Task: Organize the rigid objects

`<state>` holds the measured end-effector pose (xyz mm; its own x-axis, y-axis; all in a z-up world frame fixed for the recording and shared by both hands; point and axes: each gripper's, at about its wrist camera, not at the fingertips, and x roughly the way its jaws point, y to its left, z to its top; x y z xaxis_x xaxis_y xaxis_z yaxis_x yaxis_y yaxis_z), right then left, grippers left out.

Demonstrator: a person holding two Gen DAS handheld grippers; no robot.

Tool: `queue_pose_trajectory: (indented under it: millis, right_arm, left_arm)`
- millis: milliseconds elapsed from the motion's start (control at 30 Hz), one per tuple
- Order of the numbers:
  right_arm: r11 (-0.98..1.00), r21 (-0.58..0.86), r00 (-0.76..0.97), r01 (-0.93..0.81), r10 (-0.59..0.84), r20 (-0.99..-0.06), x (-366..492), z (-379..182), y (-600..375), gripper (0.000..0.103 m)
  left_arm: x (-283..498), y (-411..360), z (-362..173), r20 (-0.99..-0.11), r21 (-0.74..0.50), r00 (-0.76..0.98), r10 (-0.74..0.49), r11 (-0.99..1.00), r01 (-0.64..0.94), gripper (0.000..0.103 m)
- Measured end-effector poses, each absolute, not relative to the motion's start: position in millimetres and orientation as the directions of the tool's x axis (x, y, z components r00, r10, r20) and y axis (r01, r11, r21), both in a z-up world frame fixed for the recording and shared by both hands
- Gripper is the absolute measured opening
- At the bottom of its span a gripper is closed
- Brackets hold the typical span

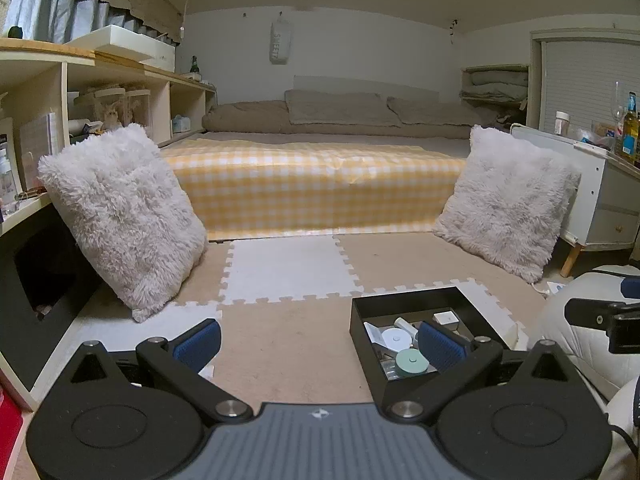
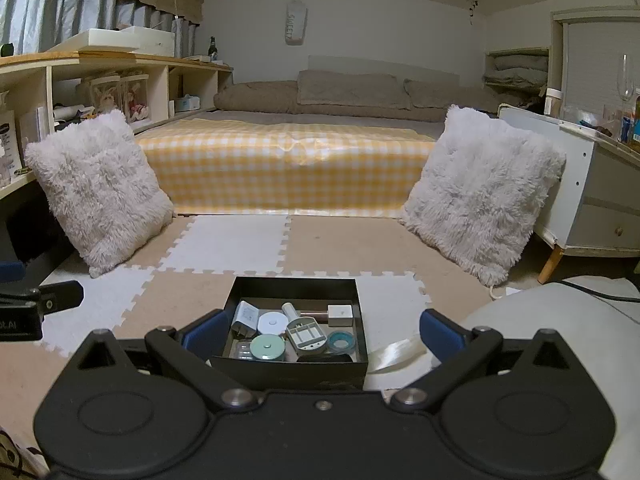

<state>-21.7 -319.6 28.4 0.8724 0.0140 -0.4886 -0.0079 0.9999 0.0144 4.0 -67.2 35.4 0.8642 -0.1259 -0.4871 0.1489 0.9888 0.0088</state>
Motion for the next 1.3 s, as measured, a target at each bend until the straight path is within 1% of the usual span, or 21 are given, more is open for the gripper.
queue_pose_trajectory:
  millis: [1300]
  right_arm:
    - [1.000, 0.018, 0.871, -0.009, 0.017, -0.491, -22.6, 28.3, -318.3, 0.103]
  left_arm:
    - [1.8, -72.1, 31.6, -0.500, 0.006, 0.857, -0.129, 0.988, 0.152, 0.103]
